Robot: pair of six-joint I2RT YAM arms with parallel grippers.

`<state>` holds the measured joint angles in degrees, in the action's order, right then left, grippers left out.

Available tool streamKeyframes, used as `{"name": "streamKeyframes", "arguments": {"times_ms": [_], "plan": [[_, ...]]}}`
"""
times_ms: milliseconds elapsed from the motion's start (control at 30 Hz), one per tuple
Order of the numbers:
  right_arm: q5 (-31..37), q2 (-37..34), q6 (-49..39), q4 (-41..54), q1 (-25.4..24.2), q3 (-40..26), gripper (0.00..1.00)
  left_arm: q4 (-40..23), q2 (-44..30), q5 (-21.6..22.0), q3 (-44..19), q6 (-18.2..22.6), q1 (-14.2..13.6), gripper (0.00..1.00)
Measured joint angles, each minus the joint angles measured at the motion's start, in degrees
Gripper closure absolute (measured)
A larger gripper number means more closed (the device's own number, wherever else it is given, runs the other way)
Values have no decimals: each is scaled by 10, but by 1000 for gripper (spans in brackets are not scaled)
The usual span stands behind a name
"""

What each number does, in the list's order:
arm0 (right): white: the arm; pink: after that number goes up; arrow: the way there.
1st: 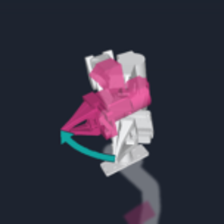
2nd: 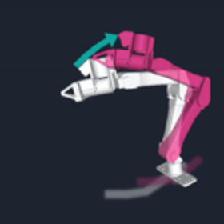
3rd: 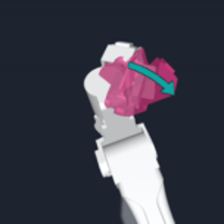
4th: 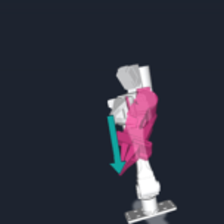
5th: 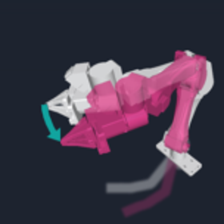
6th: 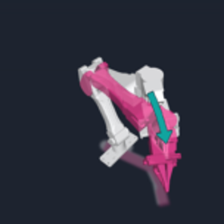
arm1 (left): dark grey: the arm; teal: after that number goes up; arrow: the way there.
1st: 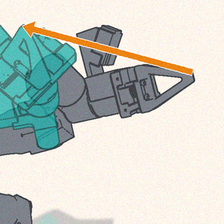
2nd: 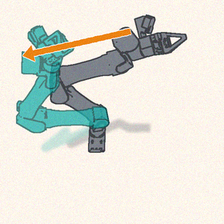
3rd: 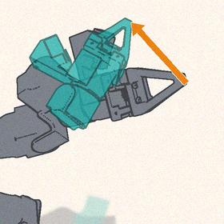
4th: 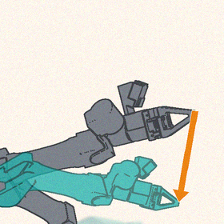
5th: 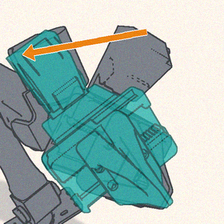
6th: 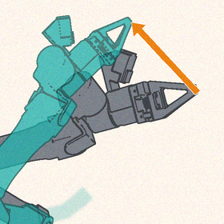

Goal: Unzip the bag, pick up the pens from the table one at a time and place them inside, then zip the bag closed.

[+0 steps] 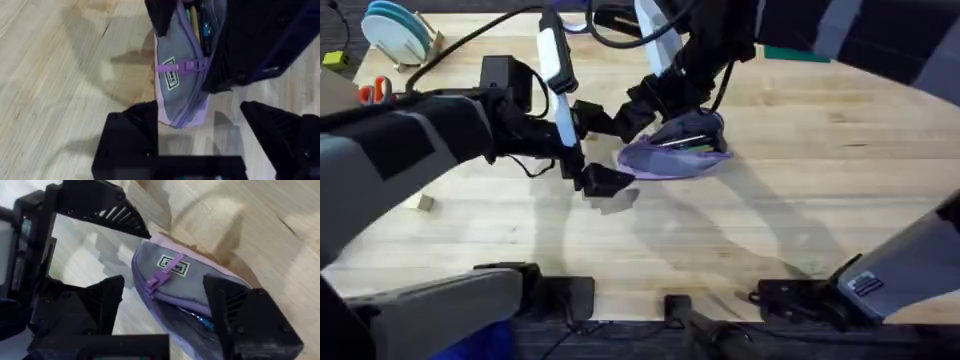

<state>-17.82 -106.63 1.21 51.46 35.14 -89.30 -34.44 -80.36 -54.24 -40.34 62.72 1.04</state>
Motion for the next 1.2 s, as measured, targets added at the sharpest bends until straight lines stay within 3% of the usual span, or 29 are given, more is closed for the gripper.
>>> {"name": "streamKeyframes", "arguments": {"times_ms": [267,500,767,933,1100,1200], "plan": [[0,-2,0,0,0,0,100,0,0,0,0,0,0,7],[0,-2,0,0,5,0,43,0,0,0,0,0,0,7],[0,-6,0,1,19,0,72,0,0,0,0,0,0,7],[0,-22,0,8,21,0,200,0,0,0,0,0,0,7],[0,-27,1,6,21,0,480,0,0,0,0,0,0,7],[-4,-27,5,4,22,0,586,0,0,0,0,0,0,7]]}}
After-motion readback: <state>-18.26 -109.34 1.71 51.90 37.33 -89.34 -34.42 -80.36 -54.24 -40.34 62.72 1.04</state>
